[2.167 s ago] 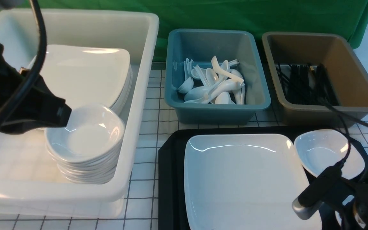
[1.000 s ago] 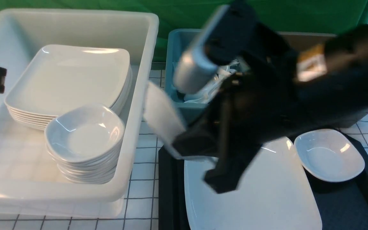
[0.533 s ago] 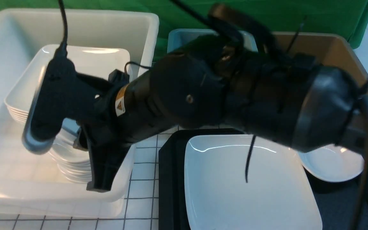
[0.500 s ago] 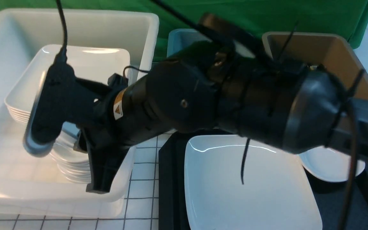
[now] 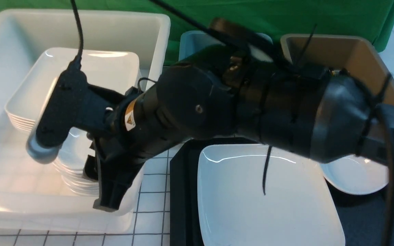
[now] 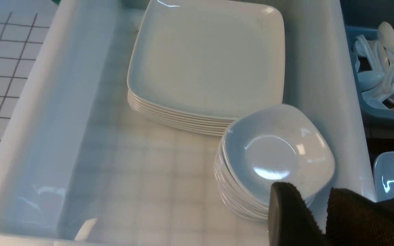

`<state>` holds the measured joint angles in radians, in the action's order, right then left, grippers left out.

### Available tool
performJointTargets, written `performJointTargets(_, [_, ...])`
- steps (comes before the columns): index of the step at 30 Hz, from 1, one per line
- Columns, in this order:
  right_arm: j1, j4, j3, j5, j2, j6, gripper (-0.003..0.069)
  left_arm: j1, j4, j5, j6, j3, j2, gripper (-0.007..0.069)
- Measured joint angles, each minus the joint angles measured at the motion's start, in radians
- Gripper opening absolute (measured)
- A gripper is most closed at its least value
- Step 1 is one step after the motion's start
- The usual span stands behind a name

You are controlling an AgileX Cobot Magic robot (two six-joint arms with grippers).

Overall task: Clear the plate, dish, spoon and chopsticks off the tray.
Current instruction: Use the right arm to put the small plate into the large storage box on the left, then use the right arm to grab a small plate from the dinner plate

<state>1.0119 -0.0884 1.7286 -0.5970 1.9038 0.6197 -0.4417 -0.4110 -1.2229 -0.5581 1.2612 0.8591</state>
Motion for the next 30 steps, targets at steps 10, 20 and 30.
performJointTargets(10, [-0.033, 0.328, -0.001, -0.535, -0.325, -0.304, 0.0045, 0.0, 0.04, -0.002, 0.047, 0.0, 0.0, 0.0177])
performJointTargets(20, [-0.464, 0.356, -0.377, -0.533, -0.609, -0.463, 0.003, 0.0, 0.498, 0.044, 0.41, -0.154, 0.061, 0.0109])
performJointTargets(30, [-0.776, 0.283, -0.649, -0.497, -0.557, -0.547, 0.0032, 0.107, 0.422, 0.125, 0.479, -0.219, 0.302, 0.0004])
